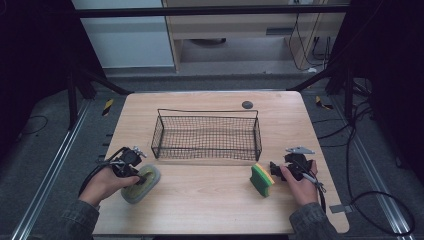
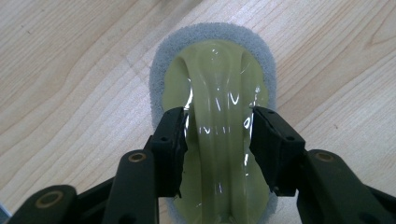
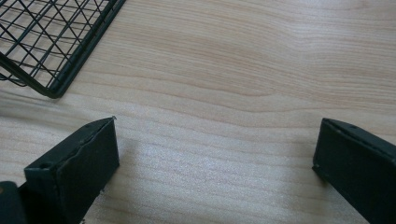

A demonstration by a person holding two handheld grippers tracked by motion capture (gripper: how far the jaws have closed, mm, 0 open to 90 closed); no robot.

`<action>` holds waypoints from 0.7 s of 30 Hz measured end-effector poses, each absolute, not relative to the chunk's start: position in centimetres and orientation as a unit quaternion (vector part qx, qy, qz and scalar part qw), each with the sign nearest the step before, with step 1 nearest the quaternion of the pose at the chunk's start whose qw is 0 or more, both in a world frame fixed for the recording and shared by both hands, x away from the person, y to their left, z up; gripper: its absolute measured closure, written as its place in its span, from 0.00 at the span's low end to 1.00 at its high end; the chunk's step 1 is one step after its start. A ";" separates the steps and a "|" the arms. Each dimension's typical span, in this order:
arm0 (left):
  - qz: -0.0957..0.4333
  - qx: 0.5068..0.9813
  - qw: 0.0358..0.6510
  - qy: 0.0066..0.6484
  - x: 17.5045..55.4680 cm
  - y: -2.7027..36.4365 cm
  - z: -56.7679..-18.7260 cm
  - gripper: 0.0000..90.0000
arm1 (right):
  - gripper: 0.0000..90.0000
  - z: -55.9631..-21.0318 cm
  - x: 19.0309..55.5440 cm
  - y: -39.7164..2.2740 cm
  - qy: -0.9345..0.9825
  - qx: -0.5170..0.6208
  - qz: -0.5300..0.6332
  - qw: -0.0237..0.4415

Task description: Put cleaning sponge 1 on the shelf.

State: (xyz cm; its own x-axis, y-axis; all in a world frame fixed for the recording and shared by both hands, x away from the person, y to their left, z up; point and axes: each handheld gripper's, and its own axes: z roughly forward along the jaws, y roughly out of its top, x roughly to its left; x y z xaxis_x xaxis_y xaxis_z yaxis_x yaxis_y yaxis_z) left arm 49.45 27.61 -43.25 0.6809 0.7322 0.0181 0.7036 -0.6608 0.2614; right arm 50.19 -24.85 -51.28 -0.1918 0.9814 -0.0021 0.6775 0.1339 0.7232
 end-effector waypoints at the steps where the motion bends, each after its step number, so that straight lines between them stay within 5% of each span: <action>1: 0.057 0.908 0.119 0.397 49.5 27.6 -43.4 0.62 | 0.00 -51.3 50.2 -24.8 0.710 0.584 0.303 0.251; 12: 0.062 0.911 0.119 0.390 49.4 27.8 -43.5 0.78 | 0.01 -51.3 50.2 -24.9 0.710 0.584 0.303 0.251; 21: 0.096 0.919 0.140 0.356 48.1 28.0 -42.1 0.78 | 0.01 -51.3 50.2 -24.8 0.710 0.584 0.303 0.251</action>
State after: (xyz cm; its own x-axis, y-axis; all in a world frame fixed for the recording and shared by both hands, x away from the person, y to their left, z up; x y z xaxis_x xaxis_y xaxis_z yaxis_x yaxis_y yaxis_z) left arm 48.07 27.97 -42.06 0.7285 0.6807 0.0768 0.6268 -0.7076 0.3262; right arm 50.19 -24.85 -51.28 -0.1922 0.9814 -0.0023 0.6774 0.1343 0.7233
